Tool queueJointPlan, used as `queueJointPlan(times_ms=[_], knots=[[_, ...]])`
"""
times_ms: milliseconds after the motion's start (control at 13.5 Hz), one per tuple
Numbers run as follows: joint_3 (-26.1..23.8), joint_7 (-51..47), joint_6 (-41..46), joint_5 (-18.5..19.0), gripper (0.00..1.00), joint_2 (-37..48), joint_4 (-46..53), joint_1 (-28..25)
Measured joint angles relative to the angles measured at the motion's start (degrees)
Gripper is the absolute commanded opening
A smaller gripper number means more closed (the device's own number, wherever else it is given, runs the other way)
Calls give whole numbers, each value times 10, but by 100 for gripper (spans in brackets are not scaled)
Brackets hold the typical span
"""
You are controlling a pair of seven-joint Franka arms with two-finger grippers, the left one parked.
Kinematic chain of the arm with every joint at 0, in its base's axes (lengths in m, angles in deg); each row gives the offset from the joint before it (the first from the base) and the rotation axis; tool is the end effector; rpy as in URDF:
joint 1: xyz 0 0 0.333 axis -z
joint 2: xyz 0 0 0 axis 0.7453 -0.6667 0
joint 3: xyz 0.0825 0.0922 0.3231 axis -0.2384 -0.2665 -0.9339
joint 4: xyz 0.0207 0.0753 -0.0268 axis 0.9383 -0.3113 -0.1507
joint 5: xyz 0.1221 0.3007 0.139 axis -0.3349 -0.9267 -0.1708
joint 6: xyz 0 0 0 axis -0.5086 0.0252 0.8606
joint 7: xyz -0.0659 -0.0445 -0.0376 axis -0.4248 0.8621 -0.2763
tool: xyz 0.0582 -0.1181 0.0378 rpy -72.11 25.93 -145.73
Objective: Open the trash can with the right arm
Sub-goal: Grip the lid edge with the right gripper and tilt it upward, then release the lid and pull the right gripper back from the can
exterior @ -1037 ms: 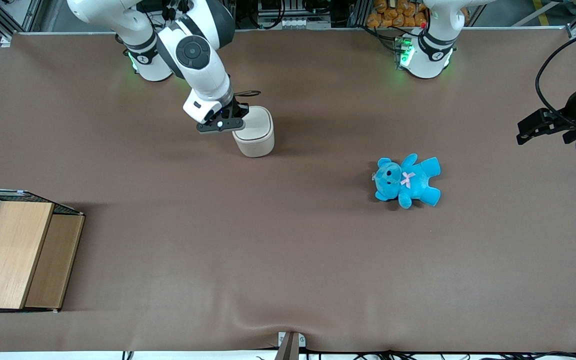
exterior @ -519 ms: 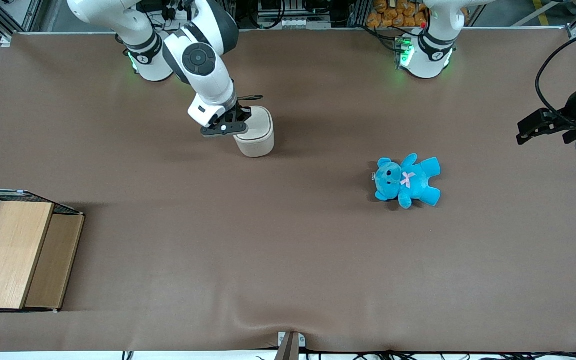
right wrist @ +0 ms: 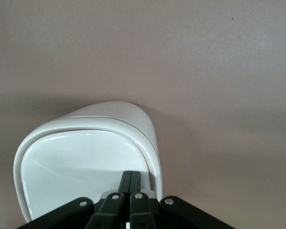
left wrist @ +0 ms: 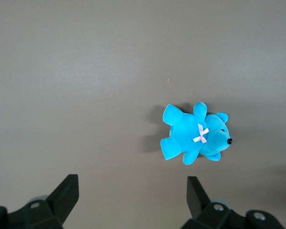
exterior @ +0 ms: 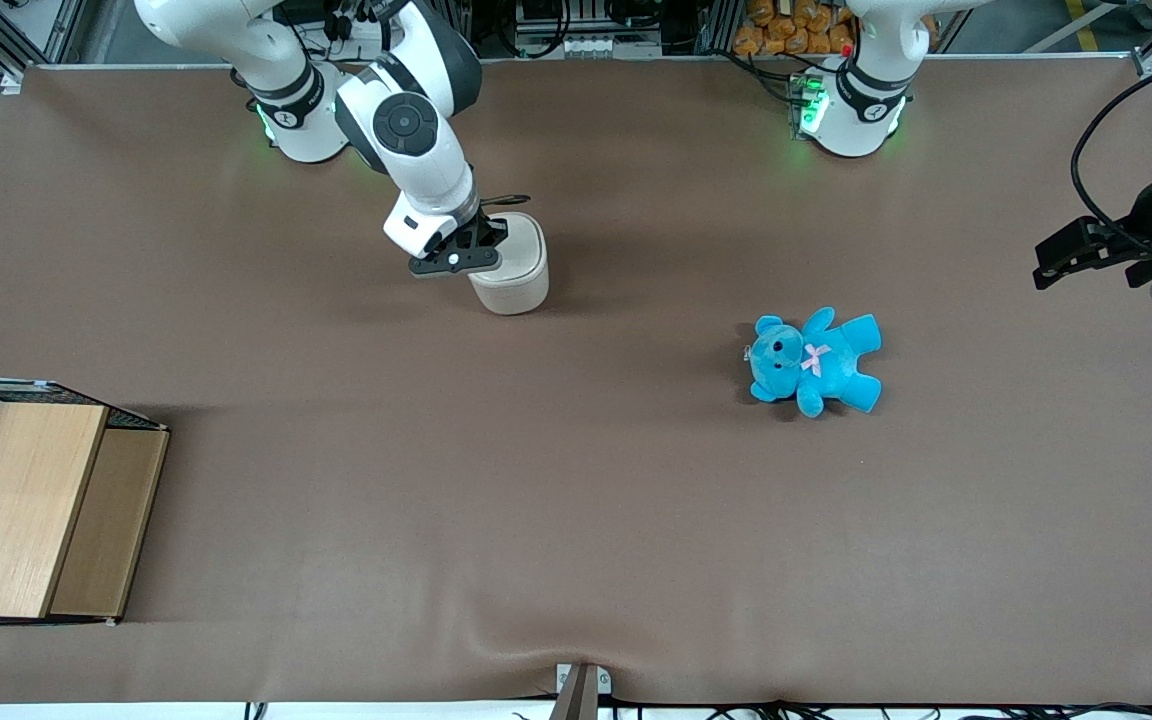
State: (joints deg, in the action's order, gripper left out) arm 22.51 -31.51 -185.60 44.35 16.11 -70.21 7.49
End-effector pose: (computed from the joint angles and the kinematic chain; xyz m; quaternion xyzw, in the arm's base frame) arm 0.3548 0.3392 0.3406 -0.9973 -0.0483 0.0498 0.0244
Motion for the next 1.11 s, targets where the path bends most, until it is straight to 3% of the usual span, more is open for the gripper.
queueJointPlan(times_ms=[370, 1111], knots=[[0, -2, 9, 0, 0, 0, 4, 0], [0, -75, 151, 0, 0, 0, 127, -10]])
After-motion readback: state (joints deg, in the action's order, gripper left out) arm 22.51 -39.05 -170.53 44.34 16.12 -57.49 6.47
